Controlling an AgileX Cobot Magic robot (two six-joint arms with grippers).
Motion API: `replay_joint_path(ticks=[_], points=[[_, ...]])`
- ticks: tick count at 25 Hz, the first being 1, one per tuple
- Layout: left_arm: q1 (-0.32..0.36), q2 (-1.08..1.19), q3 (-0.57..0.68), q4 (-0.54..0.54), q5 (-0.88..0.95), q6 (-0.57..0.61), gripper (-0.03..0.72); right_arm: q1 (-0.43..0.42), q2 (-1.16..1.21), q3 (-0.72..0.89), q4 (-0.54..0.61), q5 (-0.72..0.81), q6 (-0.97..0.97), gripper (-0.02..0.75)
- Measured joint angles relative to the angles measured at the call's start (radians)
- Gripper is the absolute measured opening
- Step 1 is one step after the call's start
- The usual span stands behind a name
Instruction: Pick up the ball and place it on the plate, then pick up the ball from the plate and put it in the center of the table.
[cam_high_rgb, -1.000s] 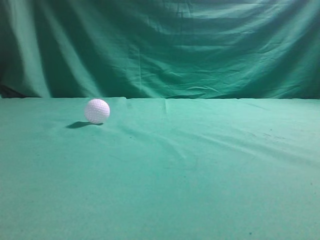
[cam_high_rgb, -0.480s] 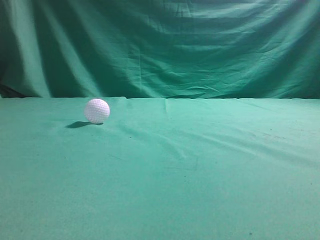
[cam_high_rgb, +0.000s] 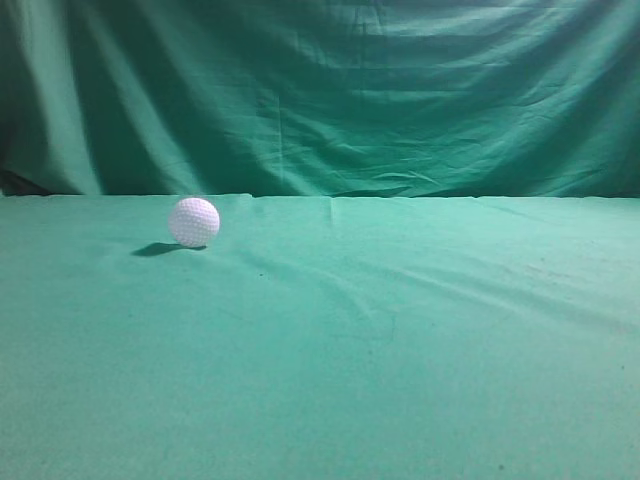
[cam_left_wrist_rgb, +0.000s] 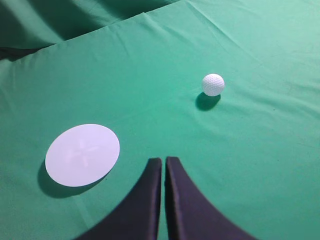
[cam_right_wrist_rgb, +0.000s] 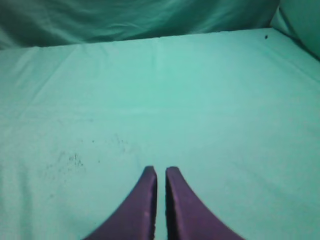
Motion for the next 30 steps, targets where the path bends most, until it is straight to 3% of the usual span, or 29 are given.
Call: replay_joint_path(ticks=[26,30], points=[[-0.007,-0.006,0.0,0.006,0.001,0.0,0.0,0.0,0.0,0.0,0.012,0.008,-0.015,0.062],[-0.007,-0.081,0.085,0.026,-0.069,-0.061,0.0,0.0,0.0,0.0,0.012,0.01,-0.015,0.062]])
